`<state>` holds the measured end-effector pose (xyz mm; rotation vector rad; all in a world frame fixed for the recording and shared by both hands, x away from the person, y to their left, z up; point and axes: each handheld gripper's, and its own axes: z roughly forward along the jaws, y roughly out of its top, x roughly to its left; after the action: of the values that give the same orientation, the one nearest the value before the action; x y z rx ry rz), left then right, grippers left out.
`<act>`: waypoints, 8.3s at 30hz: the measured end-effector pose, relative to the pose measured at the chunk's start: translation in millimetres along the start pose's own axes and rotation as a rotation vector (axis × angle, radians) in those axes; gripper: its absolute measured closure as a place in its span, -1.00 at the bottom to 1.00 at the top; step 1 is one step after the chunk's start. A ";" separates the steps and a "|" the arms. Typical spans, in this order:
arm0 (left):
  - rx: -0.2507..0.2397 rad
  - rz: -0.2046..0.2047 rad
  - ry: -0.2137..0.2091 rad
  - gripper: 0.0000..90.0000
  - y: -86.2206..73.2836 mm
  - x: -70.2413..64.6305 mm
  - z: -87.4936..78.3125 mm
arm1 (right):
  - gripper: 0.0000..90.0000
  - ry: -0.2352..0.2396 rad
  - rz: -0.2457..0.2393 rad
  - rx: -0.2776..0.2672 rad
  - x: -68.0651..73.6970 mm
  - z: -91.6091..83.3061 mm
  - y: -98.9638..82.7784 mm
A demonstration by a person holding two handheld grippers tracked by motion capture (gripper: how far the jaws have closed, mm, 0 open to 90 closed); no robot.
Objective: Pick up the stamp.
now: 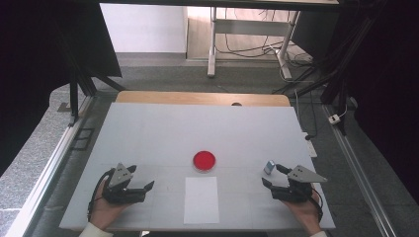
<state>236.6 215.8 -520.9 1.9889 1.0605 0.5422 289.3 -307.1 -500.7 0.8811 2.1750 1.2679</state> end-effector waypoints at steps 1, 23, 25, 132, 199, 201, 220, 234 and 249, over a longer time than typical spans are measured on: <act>0.000 0.000 0.000 -0.65 0.0 -0.2 0.0 | -0.45 0.000 0.000 0.000 0.0 0.0 0.0; 0.017 0.014 -0.006 -0.65 1.4 -1.8 5.6 | -0.40 -0.035 0.017 0.015 -5.2 2.7 58.8; 0.018 0.015 -0.005 -0.65 1.5 -1.2 6.0 | -0.40 -0.030 0.039 0.015 -8.6 4.5 65.9; 0.073 0.062 0.029 -0.65 -4.7 -1.3 13.5 | 0.66 0.046 0.177 0.055 -27.4 23.8 35.6; 0.080 0.071 0.031 -0.65 -5.4 -1.9 14.9 | 0.66 0.180 0.121 -0.019 25.4 41.6 51.3; 0.080 0.072 0.030 -0.65 -5.4 -2.0 15.0 | 0.66 0.183 0.118 -0.019 27.4 42.3 51.7; 0.081 0.072 0.032 -0.65 -5.5 -2.1 15.1 | 0.66 0.228 0.096 -0.020 45.4 52.8 56.4; 0.081 0.073 0.035 -0.65 -5.5 -2.2 15.6 | 0.66 0.252 0.090 -0.023 54.7 58.6 61.6; 0.079 0.074 0.034 -0.65 -5.2 -2.5 15.5 | 0.66 0.280 0.077 -0.024 64.9 68.4 67.1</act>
<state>243.1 208.4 -534.2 2.1019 1.0470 0.5830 310.4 -195.6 -477.9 0.8268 2.3511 1.5318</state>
